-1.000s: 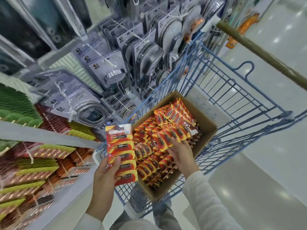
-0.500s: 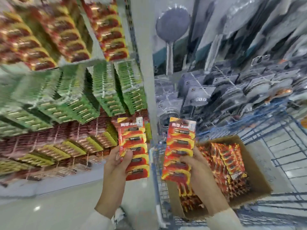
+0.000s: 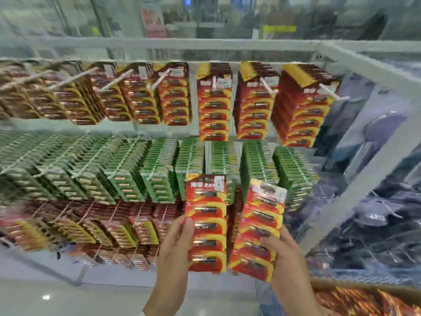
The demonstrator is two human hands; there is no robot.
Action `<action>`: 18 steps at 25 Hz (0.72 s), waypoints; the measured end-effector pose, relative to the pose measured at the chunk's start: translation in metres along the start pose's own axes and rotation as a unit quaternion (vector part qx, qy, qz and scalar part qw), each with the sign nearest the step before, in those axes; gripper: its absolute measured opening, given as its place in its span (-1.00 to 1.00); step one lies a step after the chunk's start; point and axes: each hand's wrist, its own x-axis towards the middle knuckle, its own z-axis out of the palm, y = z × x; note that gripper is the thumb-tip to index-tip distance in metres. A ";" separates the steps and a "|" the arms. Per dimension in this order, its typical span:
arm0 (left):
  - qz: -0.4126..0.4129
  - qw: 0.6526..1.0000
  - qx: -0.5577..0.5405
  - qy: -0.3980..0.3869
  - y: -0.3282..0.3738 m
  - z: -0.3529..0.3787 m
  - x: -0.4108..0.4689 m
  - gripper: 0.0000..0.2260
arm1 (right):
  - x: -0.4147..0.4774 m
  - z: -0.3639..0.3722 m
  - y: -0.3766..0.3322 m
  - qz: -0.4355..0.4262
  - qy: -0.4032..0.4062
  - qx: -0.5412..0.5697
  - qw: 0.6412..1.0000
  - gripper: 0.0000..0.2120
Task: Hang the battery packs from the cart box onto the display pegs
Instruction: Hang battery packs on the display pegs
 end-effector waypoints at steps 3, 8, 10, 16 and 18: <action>0.009 1.000 -0.025 0.013 0.030 -0.027 0.022 -0.61 | 0.008 0.048 0.010 0.007 0.014 0.010 1.000 -0.72; 0.077 0.996 -0.039 -0.021 0.080 -0.033 0.042 -0.72 | 0.007 0.092 0.005 0.016 0.016 0.030 0.999 -0.84; 0.112 0.992 -0.039 -0.033 0.101 -0.026 0.049 -0.77 | 0.008 0.099 -0.003 0.013 0.022 0.031 0.999 -0.88; 0.186 0.982 -0.033 -0.022 0.145 -0.008 0.068 -0.77 | 0.004 0.099 -0.033 -0.003 -0.007 0.021 1.000 -0.78; 0.191 0.981 -0.033 -0.009 0.145 -0.007 0.067 -0.78 | 0.009 0.092 -0.029 0.003 -0.035 -0.013 0.999 -0.84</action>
